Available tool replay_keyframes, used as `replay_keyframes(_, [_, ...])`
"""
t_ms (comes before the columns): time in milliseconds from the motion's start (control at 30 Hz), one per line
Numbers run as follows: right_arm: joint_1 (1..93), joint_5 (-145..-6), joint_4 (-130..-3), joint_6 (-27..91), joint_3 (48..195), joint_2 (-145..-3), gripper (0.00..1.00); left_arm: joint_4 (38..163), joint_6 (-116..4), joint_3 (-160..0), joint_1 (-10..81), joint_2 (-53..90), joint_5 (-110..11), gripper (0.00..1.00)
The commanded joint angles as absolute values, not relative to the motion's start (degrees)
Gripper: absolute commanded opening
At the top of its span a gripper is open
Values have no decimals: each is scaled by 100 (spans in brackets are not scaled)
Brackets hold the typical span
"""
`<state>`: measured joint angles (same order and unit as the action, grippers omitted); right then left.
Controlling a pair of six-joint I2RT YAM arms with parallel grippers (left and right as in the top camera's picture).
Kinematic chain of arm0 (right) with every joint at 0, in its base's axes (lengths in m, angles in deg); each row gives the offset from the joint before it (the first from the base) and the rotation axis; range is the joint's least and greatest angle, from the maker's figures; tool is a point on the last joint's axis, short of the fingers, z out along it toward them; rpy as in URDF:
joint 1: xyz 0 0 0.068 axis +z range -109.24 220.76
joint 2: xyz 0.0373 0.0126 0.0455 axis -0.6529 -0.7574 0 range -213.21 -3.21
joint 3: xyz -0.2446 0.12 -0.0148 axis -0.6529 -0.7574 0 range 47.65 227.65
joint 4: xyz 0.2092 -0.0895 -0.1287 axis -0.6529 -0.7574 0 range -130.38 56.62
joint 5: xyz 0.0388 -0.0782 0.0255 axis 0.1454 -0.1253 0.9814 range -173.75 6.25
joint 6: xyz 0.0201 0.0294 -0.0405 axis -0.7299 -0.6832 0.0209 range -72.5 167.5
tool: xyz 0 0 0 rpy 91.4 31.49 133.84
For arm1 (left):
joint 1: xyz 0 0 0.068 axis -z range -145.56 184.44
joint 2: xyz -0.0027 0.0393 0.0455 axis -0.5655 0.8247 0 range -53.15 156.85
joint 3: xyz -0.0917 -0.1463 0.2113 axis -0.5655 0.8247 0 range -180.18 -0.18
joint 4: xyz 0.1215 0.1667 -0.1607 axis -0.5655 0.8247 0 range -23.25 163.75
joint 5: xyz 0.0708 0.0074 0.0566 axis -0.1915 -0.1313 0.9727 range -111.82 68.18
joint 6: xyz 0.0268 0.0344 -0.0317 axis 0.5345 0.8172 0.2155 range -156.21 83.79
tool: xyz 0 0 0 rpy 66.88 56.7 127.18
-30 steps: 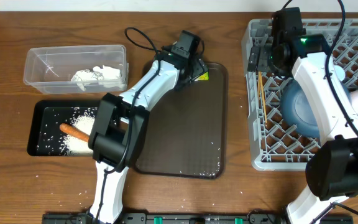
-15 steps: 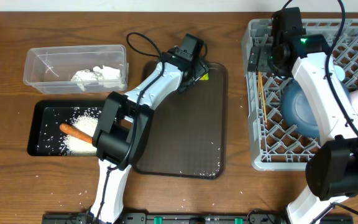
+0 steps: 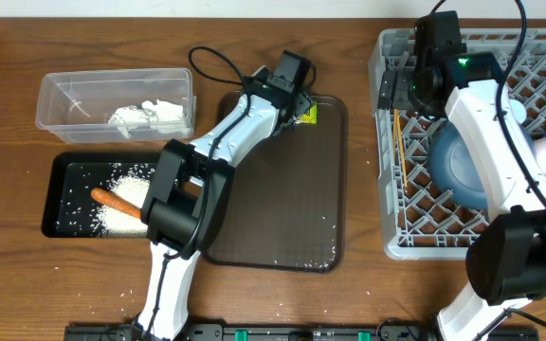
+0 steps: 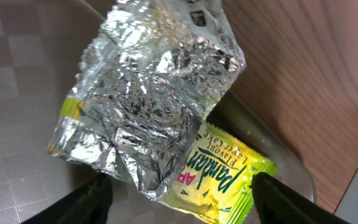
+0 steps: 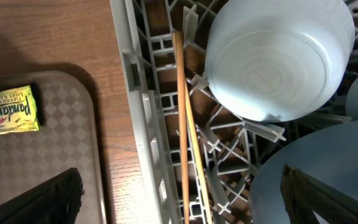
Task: Sort waste into correct bins and load items into the dishwasher rack
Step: 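Grasp the foil-and-yellow snack wrapper with the left gripper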
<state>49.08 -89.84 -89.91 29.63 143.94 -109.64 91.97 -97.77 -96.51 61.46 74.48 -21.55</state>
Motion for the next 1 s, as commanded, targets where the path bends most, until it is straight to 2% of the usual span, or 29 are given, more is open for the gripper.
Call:
replay_keyframes(0, [4910, -9039, -8998, 2867, 14412, -10921, 99, 9194, -9803, -9693, 6120, 7544, -1965, 72])
replay_keyframes(133, [4925, -9039, -8998, 2867, 14412, -10921, 99, 9236, -9803, -9693, 6127, 7544, -1969, 70])
replay_keyframes(367, [4925, -9039, -8998, 2867, 14412, -10921, 99, 9240, -9801, -9669, 6129, 7544, -1967, 54])
replay_keyframes(667, [4930, -9039, -8998, 2867, 14412, -10921, 99, 9144, -9803, -9478, 6129, 7544, -1960, 52])
replay_keyframes(800, [4936, -9039, -8998, 2867, 14412, -10921, 99, 9107, -9801, -9478, 6131, 7544, -1962, 44])
replay_keyframes(967, [4941, -9039, -8998, 2867, 14412, -10921, 99, 9098, -9803, -9478, 6131, 7544, -1962, 44])
